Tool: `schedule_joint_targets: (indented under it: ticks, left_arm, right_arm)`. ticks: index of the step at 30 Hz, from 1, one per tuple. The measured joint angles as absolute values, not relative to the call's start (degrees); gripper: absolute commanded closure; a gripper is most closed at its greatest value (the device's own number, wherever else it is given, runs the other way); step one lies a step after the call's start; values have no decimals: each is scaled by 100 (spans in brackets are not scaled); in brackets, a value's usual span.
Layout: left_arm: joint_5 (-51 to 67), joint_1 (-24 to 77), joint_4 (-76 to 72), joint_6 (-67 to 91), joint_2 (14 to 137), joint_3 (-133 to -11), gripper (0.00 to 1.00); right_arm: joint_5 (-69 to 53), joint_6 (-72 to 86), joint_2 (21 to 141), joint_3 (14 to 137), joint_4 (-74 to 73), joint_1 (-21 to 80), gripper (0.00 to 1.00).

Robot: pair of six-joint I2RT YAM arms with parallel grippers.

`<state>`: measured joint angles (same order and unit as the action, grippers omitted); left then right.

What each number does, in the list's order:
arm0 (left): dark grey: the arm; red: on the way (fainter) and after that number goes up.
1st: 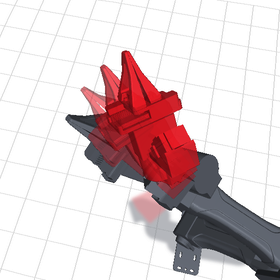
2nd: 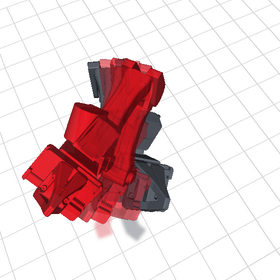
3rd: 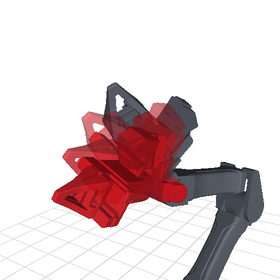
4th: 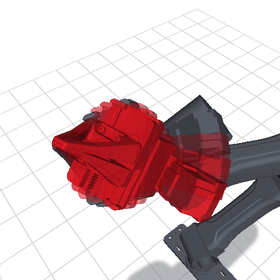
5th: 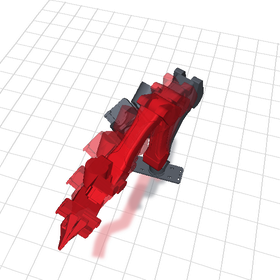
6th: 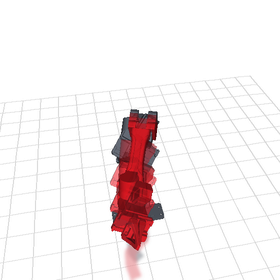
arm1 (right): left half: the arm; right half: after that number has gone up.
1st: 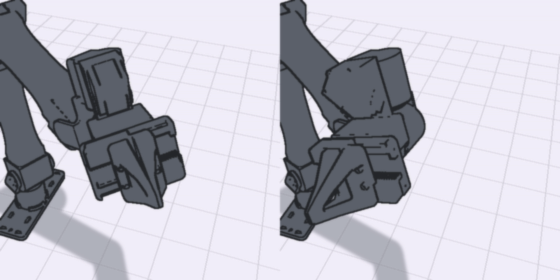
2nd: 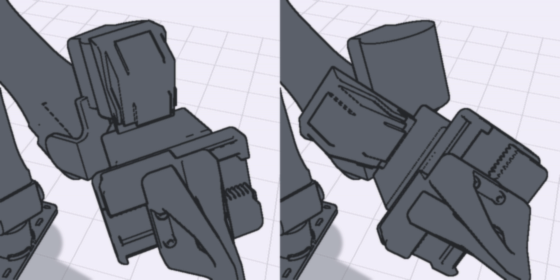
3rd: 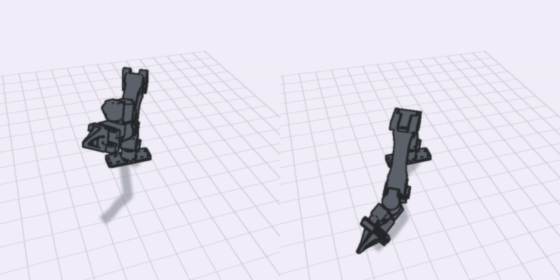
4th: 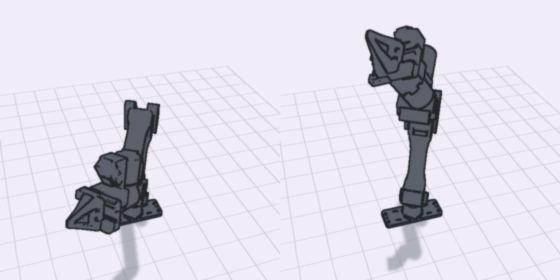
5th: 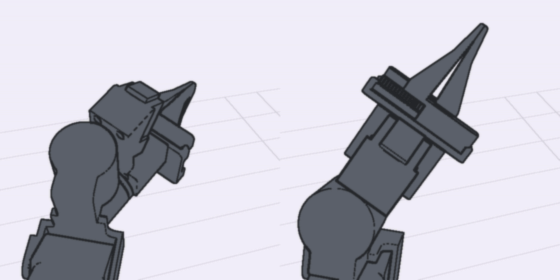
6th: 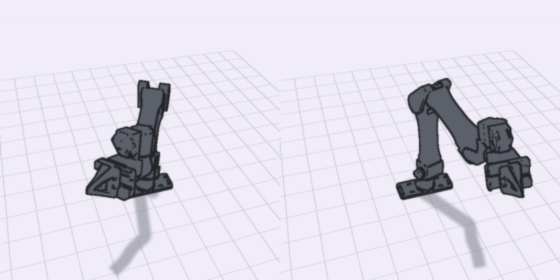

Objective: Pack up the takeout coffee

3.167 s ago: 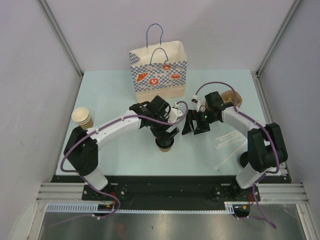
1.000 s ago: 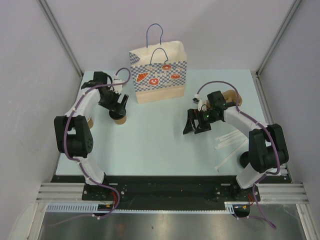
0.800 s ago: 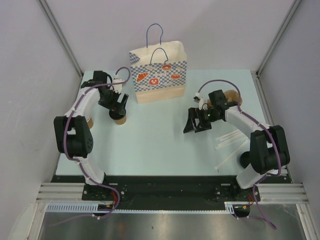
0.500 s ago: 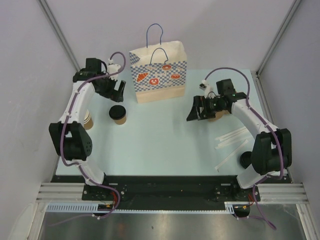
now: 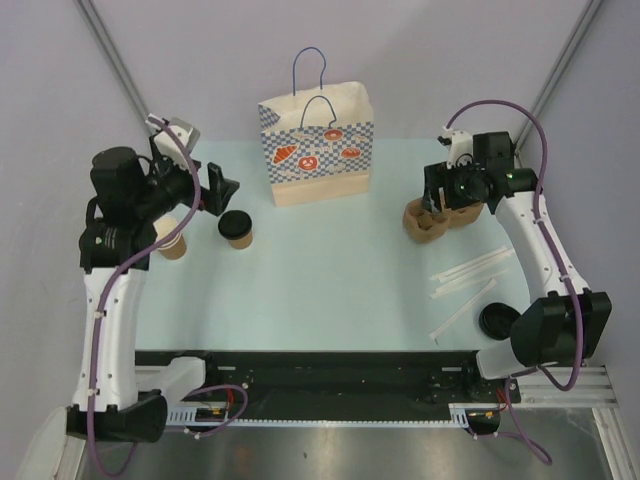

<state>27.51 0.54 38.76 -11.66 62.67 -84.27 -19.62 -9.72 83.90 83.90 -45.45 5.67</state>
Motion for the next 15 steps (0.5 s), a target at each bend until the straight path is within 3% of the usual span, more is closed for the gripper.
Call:
schedule_joint_targets:
  ticks: [6,15]
  left_arm:
    - [3640,54,3411,-687,6104,-7577,0]
    - [4029,54,3496,-591,6313,-7135,1]
  right_arm:
    - [-873,-1667,8694,8390,-4925,458,43]
    - [294,-2917,9264,8392,-4934,360,51]
